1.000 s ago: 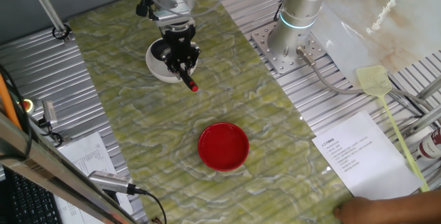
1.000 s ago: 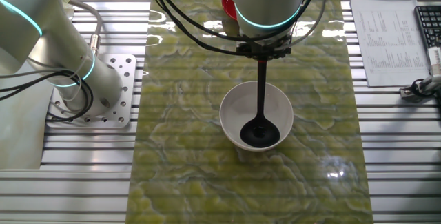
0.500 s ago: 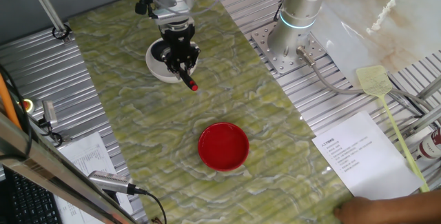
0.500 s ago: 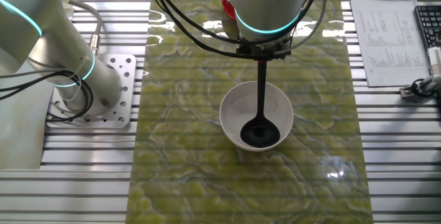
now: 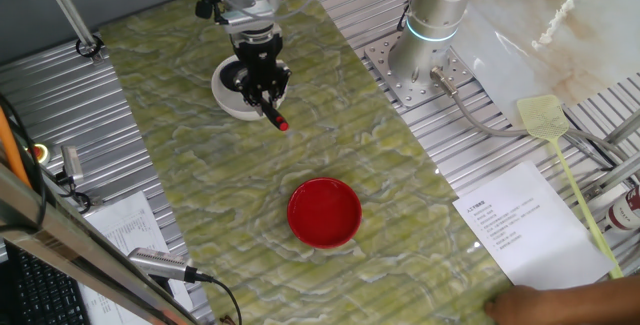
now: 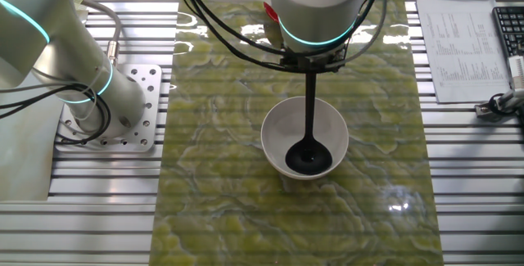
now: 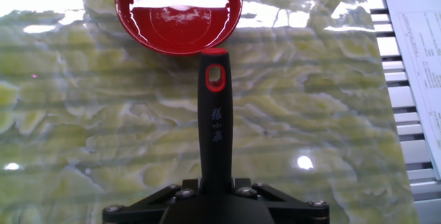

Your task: Scoop water with a large spoon from one bowl to another

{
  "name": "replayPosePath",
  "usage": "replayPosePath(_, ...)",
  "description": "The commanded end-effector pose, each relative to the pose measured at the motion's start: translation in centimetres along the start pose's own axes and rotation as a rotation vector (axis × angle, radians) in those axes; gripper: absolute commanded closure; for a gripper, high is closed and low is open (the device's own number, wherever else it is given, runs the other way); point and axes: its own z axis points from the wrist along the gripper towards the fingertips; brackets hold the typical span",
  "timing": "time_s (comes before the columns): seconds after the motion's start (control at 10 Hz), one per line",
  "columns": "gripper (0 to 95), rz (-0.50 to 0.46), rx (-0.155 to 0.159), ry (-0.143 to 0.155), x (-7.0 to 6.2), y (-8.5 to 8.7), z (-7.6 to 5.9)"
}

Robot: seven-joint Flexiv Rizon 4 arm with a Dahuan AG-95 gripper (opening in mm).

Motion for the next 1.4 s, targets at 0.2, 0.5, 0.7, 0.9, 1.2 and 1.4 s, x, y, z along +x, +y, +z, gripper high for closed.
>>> replayPosePath(0.2,76.0,-0.001,0.002,0.007,0.02,0.06,0.06)
replayPosePath(0.5,76.0,-0.009,0.002,0.008,0.03,0.26,0.15)
replayPosePath(0.7,76.0,-0.010,0.003,0.010,0.04,0.28,0.16)
replayPosePath(0.9,76.0,-0.014,0.004,0.009,0.03,0.26,0.15)
replayPosePath(1.2,57.0,-0.032,0.008,0.010,0.01,0.19,0.13)
replayPosePath(1.4,57.0,-0.027,0.006,0.009,-0.01,0.09,0.10)
